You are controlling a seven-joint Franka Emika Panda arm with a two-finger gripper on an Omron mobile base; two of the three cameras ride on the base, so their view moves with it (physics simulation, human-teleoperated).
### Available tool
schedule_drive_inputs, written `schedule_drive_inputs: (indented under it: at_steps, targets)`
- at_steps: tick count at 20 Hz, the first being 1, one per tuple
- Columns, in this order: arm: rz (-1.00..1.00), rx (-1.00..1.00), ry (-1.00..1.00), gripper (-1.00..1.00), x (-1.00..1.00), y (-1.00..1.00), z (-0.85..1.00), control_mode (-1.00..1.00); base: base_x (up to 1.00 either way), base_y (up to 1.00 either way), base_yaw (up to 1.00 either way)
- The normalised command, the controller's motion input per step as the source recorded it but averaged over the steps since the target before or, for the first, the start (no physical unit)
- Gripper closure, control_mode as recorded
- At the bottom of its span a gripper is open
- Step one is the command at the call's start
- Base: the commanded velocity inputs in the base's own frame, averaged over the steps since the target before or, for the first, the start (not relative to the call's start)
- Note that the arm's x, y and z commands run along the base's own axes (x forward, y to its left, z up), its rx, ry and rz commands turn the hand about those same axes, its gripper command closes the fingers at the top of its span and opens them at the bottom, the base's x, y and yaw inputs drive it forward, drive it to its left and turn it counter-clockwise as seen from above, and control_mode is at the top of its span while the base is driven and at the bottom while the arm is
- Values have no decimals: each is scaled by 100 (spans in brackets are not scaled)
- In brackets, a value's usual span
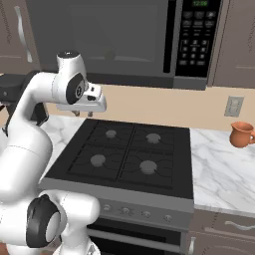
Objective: Open the microwave door.
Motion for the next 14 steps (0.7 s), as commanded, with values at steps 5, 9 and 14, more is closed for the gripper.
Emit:
schedule_drive_inputs:
  at_steps: [5,9,14]
  targets:
    - [0,0,-13,-100,-23,0,3,-100,0,0,0]
    - [0,0,-30,-100,-59,0,26,-100,0,0,0]
    - [0,0,-41,-100,-64,-11,44,-100,0,0,0]
